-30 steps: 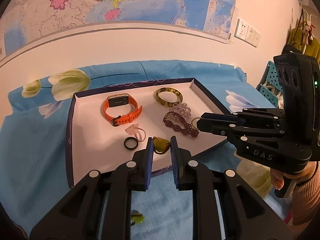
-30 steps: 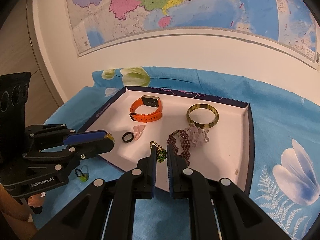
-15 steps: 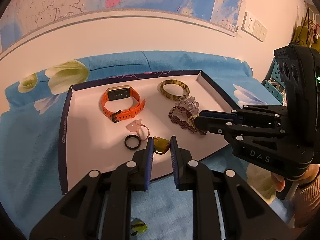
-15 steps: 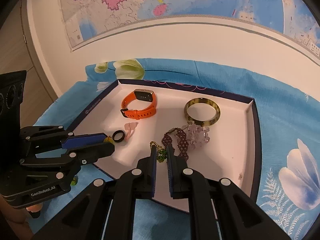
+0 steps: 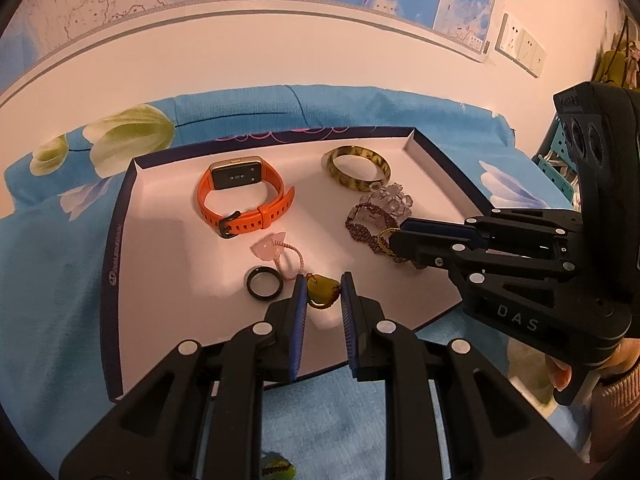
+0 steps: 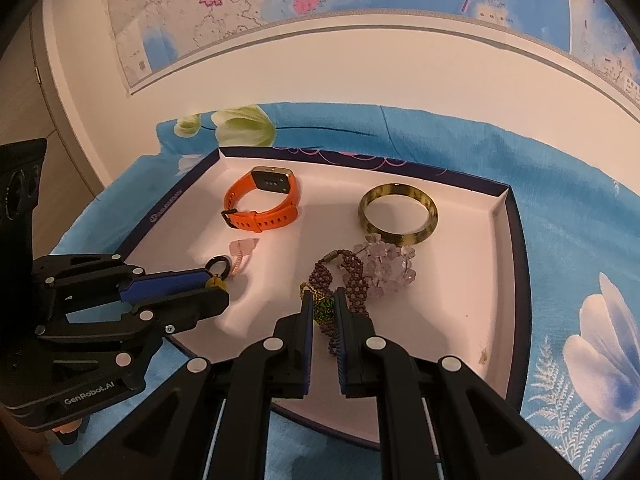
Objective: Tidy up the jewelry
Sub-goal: 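Carry the yellow pendant into the lid and open the left tool while the right releases the chain there, then move the left tool to the green-bead hair tie while the right tool moves to the silver ring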
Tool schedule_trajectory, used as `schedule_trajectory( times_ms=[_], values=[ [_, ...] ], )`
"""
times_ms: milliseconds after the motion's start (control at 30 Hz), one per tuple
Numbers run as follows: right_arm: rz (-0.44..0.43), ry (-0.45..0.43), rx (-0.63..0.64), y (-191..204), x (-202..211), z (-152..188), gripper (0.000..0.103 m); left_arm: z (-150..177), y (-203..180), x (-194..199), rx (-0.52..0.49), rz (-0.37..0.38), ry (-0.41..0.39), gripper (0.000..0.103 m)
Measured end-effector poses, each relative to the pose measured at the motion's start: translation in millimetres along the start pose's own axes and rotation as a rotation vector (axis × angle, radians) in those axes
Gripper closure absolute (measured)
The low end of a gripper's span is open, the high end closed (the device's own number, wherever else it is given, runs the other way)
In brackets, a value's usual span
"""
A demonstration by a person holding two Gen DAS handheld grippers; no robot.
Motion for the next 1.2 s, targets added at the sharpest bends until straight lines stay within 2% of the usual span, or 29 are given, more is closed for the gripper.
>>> schedule_trajectory(
  times_ms=[400,467,533,600,800,933,1200],
  values=[
    [0.038,0.000,-0.005,-2.7,0.3,2.3,0.092,0.5,3.7,-4.0,0.021,0.005,0.012,0.084],
    [0.044,-0.009,-0.007,-3.2,3.4,2.1,0.092,0.3,3.6,0.5,0.023,0.009,0.001,0.080],
    [0.044,-0.020,-0.015,-4.6,8.9,2.5,0.089,-0.6,4.1,7.7,0.024,0.009,-0.019,0.075],
    [0.047,-0.030,-0.024,-7.1,13.9,2.7,0.086,-1.7,5.4,17.5,0.030,0.013,-0.043,0.074],
    [0.044,-0.075,-0.032,-7.4,38.7,5.6,0.085,2.0,18.8,55.1,0.052,0.010,-0.128,0.068],
    [0.023,-0.099,-0.032,-3.0,56.0,11.5,0.078,10.1,29.9,76.6,0.055,0.004,-0.159,0.065],
    [-0.008,-0.087,-0.039,9.2,79.3,45.3,0.070,43.6,46.2,98.0,0.036,-0.034,-0.154,0.061]
  ],
)
Point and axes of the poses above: each gripper's, at about its wrist camera, not at the fingertips, and x roughly against the way its jaws point, y to its left, z to its underside, the point moved 4 cm from there along -x, roughly the way its jaws point, and after that the axes turned 11 degrees about x, right-handed, at the moved point
